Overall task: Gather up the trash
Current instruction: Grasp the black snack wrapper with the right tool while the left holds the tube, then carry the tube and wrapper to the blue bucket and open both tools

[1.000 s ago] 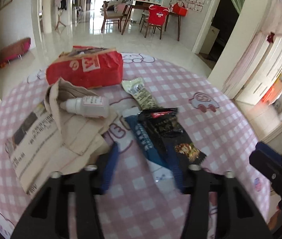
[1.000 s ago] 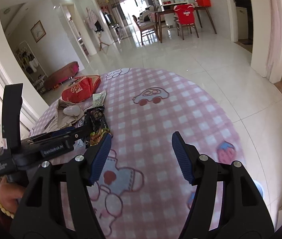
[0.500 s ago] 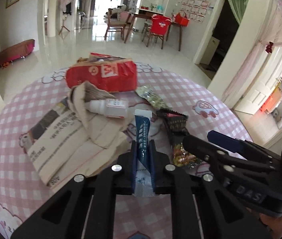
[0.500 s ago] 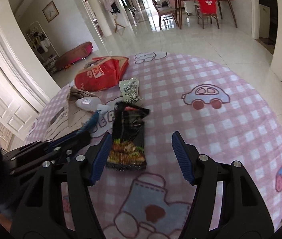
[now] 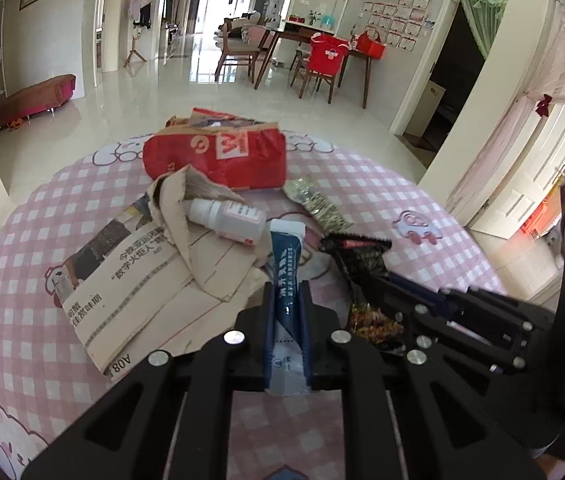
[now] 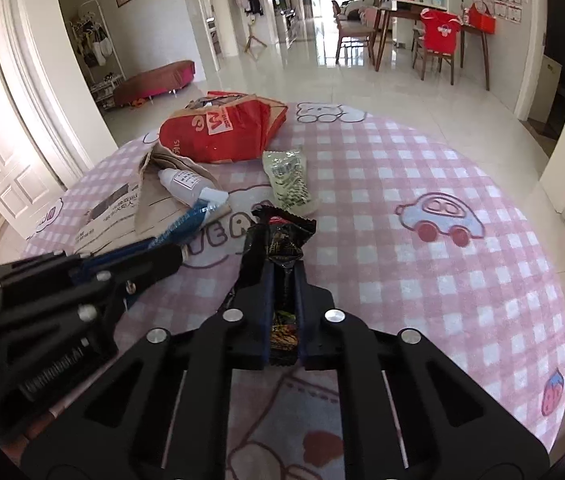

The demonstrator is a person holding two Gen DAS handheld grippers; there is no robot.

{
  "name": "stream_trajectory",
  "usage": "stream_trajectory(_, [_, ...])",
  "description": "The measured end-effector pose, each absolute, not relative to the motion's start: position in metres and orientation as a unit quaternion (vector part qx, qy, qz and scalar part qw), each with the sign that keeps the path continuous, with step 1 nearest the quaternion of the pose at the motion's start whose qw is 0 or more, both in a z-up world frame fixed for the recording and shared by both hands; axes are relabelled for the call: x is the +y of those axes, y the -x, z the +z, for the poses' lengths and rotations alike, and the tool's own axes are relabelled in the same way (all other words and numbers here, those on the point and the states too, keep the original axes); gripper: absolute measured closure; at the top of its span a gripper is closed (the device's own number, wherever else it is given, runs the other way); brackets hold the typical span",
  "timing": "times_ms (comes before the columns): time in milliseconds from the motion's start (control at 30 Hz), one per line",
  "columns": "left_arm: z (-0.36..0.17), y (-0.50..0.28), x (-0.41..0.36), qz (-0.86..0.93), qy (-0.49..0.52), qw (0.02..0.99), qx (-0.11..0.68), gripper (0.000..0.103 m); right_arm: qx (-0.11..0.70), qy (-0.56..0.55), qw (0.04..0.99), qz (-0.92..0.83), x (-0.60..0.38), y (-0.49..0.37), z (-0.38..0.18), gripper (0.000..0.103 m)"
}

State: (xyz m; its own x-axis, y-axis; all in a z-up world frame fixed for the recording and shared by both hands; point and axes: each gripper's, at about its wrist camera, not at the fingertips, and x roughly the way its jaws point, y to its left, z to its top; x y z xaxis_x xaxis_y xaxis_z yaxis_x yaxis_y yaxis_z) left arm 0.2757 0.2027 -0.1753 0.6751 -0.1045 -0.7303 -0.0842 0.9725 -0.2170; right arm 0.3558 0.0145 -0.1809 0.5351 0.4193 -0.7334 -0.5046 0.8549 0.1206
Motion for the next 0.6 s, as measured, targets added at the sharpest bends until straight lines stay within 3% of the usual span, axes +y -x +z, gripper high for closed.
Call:
stream_trajectory(300, [-0.145,-0.248,0.162,-0.053,0.11,0.914,0.386,0.092,0.38,-0.014,0.891,0.248,-0.059,-0.319,-0.15,0.095])
stream_trajectory(600, [-0.118,-0.215,0.057,-0.134,0.066,0.914,0.378,0.092,0.331,-0.105,0.915,0.204,-0.182,-0.247,-0.123,0.095])
